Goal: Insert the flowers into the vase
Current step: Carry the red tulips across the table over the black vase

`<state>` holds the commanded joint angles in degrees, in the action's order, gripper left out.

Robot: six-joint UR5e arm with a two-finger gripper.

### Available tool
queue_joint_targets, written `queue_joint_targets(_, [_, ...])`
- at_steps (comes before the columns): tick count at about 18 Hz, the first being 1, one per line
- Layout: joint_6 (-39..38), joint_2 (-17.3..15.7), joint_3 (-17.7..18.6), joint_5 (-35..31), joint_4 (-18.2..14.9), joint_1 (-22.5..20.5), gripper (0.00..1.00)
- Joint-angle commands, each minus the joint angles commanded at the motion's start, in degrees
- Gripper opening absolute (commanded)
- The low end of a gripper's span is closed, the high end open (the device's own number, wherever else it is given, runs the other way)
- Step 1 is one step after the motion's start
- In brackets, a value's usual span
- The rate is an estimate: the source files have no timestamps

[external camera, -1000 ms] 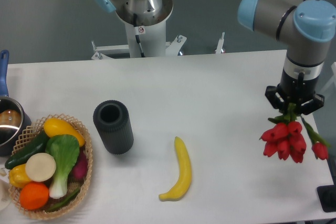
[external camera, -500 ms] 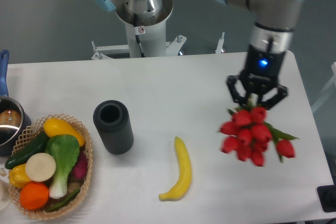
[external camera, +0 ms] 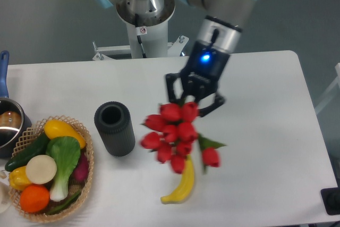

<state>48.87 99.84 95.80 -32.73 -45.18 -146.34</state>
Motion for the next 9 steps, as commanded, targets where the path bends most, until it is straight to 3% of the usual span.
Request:
queue_joint_targets(4, [0.0, 0.4, -0.4, 11.2, 0.0, -0.2, 0.03])
queue_joint_targets(9, [0.0, 1.0, 0.3, 17.8, 0.0, 0.0, 0.03])
